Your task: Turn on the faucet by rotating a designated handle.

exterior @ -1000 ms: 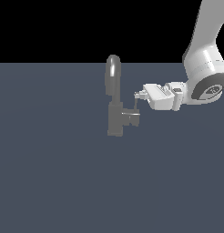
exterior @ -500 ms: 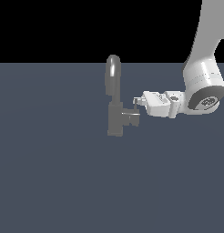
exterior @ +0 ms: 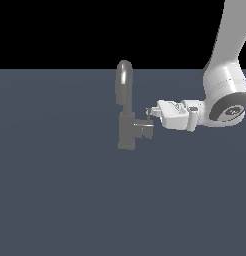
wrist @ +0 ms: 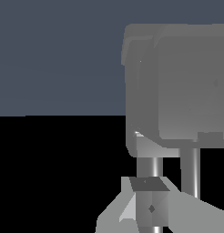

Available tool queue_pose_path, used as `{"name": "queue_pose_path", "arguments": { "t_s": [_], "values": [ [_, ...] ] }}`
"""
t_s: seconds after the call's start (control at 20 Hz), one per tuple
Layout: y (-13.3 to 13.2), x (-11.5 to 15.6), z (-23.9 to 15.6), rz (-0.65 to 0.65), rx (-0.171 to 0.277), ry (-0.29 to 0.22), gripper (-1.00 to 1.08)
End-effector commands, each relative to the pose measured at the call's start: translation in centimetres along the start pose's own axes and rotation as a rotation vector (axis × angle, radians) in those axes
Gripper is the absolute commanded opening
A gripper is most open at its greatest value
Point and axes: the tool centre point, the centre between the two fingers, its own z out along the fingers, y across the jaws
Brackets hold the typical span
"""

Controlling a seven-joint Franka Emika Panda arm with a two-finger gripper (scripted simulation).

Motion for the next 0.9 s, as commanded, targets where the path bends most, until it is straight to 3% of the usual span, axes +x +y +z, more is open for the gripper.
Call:
{"name": "queue_pose_path", "arguments": {
  "t_s": [0.0,0.5,0.6,0.85],
  "values": [
    [0.7,-0.2,0.0,0.0,0.0,0.0,-1.0],
    [3.4,-0.9,0.0,-0.001,0.0,-0.001,-1.0],
    [2.7,-1.0,0.0,-0.012,0.006,0.004,-1.0],
    [4.5,0.0,0.0,-0.008,0.004,0.002,-1.0]
  ]
}}
